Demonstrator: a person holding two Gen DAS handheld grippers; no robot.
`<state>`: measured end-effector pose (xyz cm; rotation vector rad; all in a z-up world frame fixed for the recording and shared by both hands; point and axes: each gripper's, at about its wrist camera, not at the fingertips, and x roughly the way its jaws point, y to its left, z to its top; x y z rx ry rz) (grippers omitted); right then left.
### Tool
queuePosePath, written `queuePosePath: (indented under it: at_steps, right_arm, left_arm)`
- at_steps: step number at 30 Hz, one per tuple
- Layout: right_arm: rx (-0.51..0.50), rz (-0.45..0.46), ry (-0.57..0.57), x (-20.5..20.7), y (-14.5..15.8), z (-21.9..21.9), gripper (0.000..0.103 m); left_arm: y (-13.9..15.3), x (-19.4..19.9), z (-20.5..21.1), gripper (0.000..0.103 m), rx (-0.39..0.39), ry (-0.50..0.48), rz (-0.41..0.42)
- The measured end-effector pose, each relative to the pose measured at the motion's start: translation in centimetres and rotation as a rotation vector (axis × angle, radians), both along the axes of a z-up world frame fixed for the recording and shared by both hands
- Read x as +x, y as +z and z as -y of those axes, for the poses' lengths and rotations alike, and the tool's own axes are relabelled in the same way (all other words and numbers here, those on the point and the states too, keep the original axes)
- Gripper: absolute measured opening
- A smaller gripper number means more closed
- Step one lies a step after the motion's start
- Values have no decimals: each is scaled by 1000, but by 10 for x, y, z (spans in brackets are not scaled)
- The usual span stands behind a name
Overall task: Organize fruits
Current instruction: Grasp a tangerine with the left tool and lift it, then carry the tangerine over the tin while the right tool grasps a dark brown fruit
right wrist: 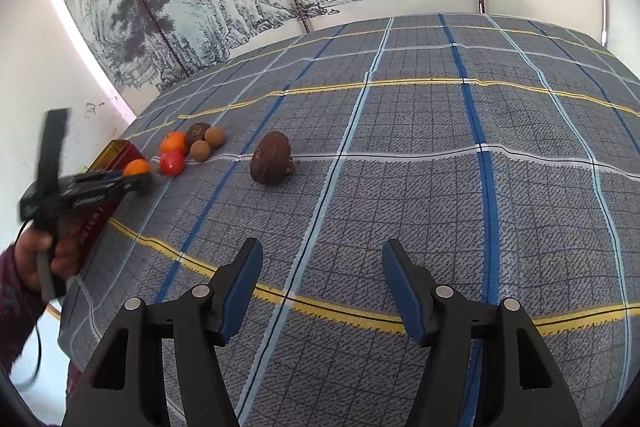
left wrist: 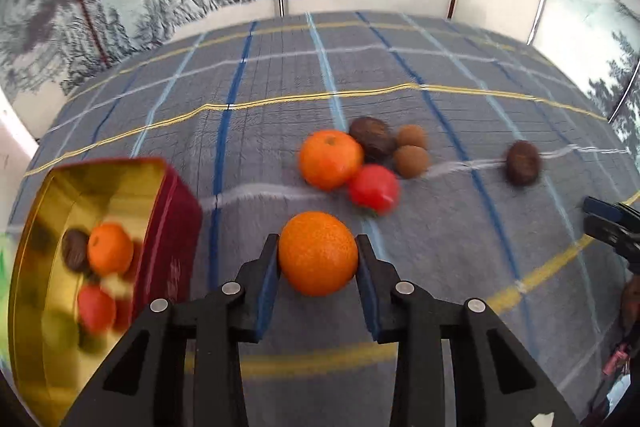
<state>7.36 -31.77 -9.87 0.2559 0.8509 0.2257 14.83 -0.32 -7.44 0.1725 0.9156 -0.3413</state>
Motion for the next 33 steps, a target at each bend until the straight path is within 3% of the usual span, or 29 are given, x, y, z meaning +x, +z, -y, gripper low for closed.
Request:
queuePosePath:
  at_steps: [6, 10, 16, 19, 28, 33]
  right_arm:
    - [-12, -19, 51, 23, 9, -14, 64]
    - [-94, 27, 134, 44, 20, -38, 64]
    - [-160, 20, 186, 78, 13, -64, 64]
    - [-216, -9, 203, 87, 2, -74, 36]
    - [-172, 5, 165, 62, -1, -76, 36]
    - [-154, -1, 142, 61, 0, -72, 36]
  left_arm:
    - [14, -57, 9, 32, -98, -11, -9]
    - [23, -73, 10, 32, -136, -6, -11]
    - [37, -90, 4, 32, -168, 11, 7]
    - [44, -98, -2, 32, -171, 28, 27]
    - [59, -121, -55, 32, -247, 135, 62]
    - [63, -129, -96, 32, -227, 220, 86]
